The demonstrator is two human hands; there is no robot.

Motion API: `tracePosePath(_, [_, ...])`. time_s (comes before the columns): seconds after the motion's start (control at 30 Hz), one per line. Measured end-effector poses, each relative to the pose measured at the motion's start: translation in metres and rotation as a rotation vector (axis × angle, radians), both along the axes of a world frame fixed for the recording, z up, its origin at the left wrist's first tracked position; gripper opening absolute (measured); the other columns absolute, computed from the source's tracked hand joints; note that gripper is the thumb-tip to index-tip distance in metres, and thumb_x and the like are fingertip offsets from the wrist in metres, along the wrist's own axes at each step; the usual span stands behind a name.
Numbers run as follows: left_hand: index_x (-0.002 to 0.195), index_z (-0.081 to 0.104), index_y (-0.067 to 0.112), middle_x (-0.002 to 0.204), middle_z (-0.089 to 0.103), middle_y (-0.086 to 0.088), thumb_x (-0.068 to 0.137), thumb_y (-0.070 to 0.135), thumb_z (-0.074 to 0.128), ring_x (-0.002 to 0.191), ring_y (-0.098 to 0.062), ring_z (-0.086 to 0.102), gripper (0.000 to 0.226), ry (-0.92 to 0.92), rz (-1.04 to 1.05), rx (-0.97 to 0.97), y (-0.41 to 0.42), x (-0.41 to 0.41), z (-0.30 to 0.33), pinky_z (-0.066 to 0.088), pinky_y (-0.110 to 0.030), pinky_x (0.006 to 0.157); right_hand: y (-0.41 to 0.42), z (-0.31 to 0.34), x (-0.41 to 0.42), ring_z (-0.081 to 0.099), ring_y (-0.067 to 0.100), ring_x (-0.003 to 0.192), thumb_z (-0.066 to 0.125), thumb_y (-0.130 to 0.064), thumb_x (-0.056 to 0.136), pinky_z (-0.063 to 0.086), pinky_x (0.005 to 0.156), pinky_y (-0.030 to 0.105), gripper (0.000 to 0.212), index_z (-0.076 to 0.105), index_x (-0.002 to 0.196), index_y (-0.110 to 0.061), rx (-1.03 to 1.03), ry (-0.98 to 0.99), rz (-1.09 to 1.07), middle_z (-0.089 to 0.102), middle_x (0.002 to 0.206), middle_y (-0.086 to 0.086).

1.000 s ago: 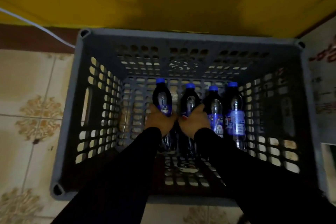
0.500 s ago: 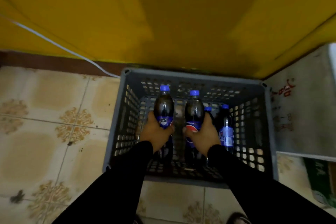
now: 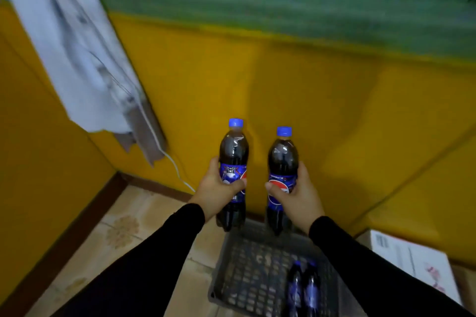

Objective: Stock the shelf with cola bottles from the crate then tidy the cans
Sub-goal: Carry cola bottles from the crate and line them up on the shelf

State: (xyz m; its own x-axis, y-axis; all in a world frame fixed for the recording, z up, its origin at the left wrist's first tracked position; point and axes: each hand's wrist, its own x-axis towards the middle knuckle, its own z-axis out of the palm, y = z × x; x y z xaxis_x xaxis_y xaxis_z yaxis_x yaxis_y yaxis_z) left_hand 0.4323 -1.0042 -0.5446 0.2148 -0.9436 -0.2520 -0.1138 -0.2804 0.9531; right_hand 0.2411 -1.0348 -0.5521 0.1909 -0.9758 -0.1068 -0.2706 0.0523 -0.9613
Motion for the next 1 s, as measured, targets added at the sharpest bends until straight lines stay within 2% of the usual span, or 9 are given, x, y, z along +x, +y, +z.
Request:
tracePosePath(0.1, [0.135, 0.04, 0.027, 0.111, 0.067, 0.003, 0.081, 0.013, 0.078, 0.093, -0.01, 0.069, 0.068, 0.017, 0.018, -0.112, 0.01, 0.026, 0.103, 0.054, -0.018, 0.07, 0.0, 0.102, 0.017, 0.06, -0.004, 0.102, 0.077, -0.024, 0.081, 0.049, 0.085, 0.02, 0.067, 0.036, 0.131, -0.039, -0.091, -0.079, 0.047, 0.057, 0.117, -0.024])
tracePosePath(0.2, [0.138, 0.043, 0.027, 0.115, 0.068, -0.003, 0.077, 0.011, 0.081, 0.094, -0.016, 0.071, 0.074, 0.039, 0.057, -0.217, 0.029, 0.05, 0.196, 0.057, -0.026, 0.076, 0.011, 0.197, 0.031, 0.062, -0.002, 0.106, 0.078, -0.022, 0.08, 0.054, 0.089, 0.026, 0.071, 0.037, 0.137, -0.034, -0.183, -0.156, 0.094, 0.058, 0.124, -0.021])
tracePosePath(0.3, [0.136, 0.048, 0.025, 0.112, 0.07, -0.005, 0.078, 0.011, 0.08, 0.096, -0.023, 0.071, 0.067, 0.039, 0.07, -0.31, 0.059, 0.071, 0.277, 0.057, -0.029, 0.076, 0.032, 0.28, 0.042, 0.063, -0.013, 0.093, 0.076, -0.017, 0.081, 0.053, 0.073, 0.012, 0.067, 0.039, 0.134, -0.034, -0.231, -0.223, 0.155, 0.057, 0.116, -0.025])
tracePosePath(0.4, [0.13, 0.053, 0.023, 0.11, 0.071, -0.008, 0.081, 0.012, 0.076, 0.097, -0.023, 0.07, 0.055, 0.028, 0.101, -0.402, 0.097, 0.084, 0.343, 0.057, -0.028, 0.076, 0.059, 0.345, 0.05, 0.066, -0.005, 0.092, 0.078, -0.013, 0.078, 0.052, 0.07, 0.012, 0.062, 0.049, 0.133, -0.022, -0.254, -0.274, 0.196, 0.064, 0.118, -0.01])
tracePosePath(0.53, [0.128, 0.054, 0.025, 0.113, 0.07, -0.009, 0.082, 0.013, 0.075, 0.102, -0.026, 0.068, 0.052, 0.023, 0.187, -0.49, 0.14, 0.088, 0.393, 0.056, -0.04, 0.09, 0.086, 0.39, 0.058, 0.069, 0.012, 0.098, 0.079, -0.011, 0.076, 0.055, 0.073, 0.019, 0.06, 0.053, 0.129, -0.017, -0.237, -0.358, 0.273, 0.068, 0.118, 0.0])
tracePosePath(0.63, [0.133, 0.05, 0.024, 0.114, 0.07, -0.009, 0.08, 0.015, 0.077, 0.104, -0.028, 0.069, 0.06, 0.014, 0.284, -0.531, 0.183, 0.083, 0.413, 0.054, -0.045, 0.093, 0.11, 0.411, 0.062, 0.069, 0.017, 0.1, 0.079, -0.011, 0.077, 0.056, 0.08, 0.026, 0.052, 0.056, 0.123, -0.017, -0.256, -0.394, 0.352, 0.07, 0.114, 0.001])
tracePosePath(0.77, [0.137, 0.043, 0.019, 0.115, 0.07, -0.011, 0.076, 0.014, 0.078, 0.099, -0.025, 0.071, 0.07, 0.001, 0.457, -0.568, 0.251, 0.062, 0.429, 0.056, -0.04, 0.086, 0.142, 0.423, 0.067, 0.069, 0.009, 0.094, 0.077, -0.01, 0.078, 0.055, 0.078, 0.024, 0.042, 0.059, 0.111, -0.027, -0.262, -0.447, 0.496, 0.071, 0.109, -0.004])
tracePosePath(0.83, [0.135, 0.044, 0.02, 0.114, 0.069, -0.01, 0.074, 0.017, 0.078, 0.099, -0.025, 0.071, 0.071, -0.032, 0.541, -0.574, 0.291, 0.052, 0.435, 0.056, -0.036, 0.082, 0.163, 0.427, 0.074, 0.069, 0.01, 0.096, 0.077, -0.011, 0.078, 0.056, 0.08, 0.026, 0.041, 0.06, 0.111, -0.029, -0.252, -0.473, 0.586, 0.071, 0.109, -0.004])
tracePosePath(1.0, [0.14, 0.042, 0.02, 0.114, 0.069, -0.011, 0.069, 0.023, 0.08, 0.101, -0.026, 0.07, 0.08, -0.138, 0.744, -0.559, 0.401, 0.041, 0.447, 0.057, -0.035, 0.081, 0.235, 0.442, 0.105, 0.07, 0.008, 0.09, 0.075, -0.009, 0.08, 0.055, 0.073, 0.022, 0.037, 0.06, 0.108, -0.027, -0.214, -0.534, 0.82, 0.072, 0.104, -0.005])
